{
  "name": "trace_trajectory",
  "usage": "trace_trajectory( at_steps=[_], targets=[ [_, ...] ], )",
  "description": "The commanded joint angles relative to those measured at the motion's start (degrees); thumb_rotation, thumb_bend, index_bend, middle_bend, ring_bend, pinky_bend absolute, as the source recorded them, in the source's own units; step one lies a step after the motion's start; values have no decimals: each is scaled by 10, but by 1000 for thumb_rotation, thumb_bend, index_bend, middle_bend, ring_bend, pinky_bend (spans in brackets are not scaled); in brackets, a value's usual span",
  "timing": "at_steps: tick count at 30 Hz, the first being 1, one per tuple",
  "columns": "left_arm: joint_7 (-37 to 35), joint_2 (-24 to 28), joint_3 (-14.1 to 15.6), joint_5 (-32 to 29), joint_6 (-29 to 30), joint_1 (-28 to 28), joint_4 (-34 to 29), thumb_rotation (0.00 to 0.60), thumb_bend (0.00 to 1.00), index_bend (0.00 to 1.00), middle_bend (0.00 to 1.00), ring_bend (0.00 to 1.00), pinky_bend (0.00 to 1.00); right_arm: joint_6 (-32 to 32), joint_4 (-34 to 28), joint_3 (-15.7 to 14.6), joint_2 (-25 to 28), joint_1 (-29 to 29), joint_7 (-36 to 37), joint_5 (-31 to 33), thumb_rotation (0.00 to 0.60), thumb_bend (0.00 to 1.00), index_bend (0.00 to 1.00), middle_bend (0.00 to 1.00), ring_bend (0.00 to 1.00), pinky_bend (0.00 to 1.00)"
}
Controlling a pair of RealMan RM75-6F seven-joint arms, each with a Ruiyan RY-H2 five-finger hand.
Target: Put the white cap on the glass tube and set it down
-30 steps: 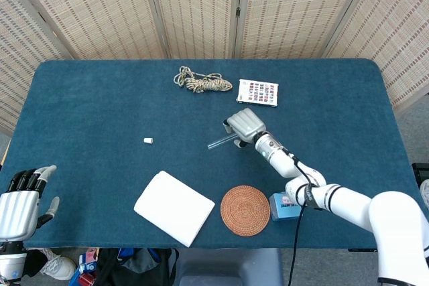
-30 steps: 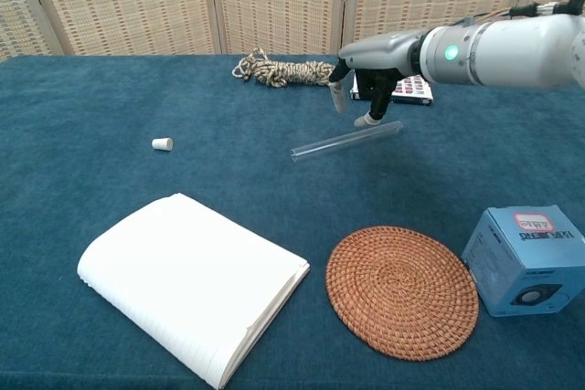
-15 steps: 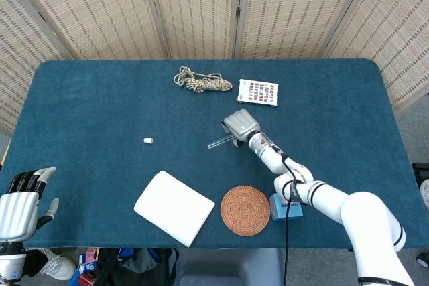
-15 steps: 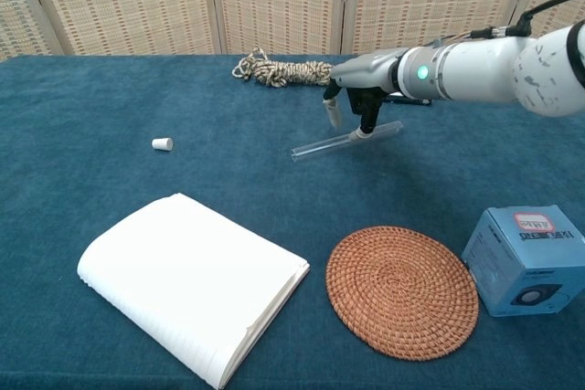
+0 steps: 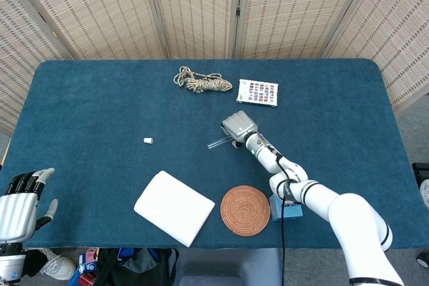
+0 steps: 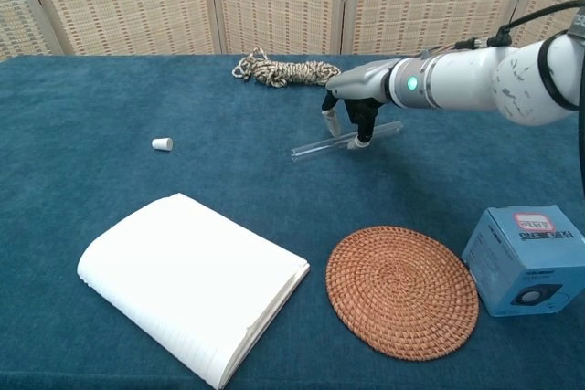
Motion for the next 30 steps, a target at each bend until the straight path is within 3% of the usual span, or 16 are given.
trace_trajectory(
  at_steps=[1, 16, 30],
  targets=[
    [0, -1, 0, 0, 0, 0, 1, 600, 348, 175, 234, 182, 166, -2, 6, -1, -5, 2, 3, -3, 600, 266, 427, 996, 1000, 1000],
    [-8, -3, 0, -3, 0, 6, 9, 600, 349, 174, 232, 182, 166, -9, 37, -2, -24, 10, 11, -13, 600, 268, 427, 1000, 1000, 1000],
    [-11, -5, -1, -6, -1, 7, 14, 600, 348, 170, 228, 182, 166, -15, 62, 0, -36, 12, 14, -13, 600, 328, 427, 1000, 1000, 1000]
  ],
)
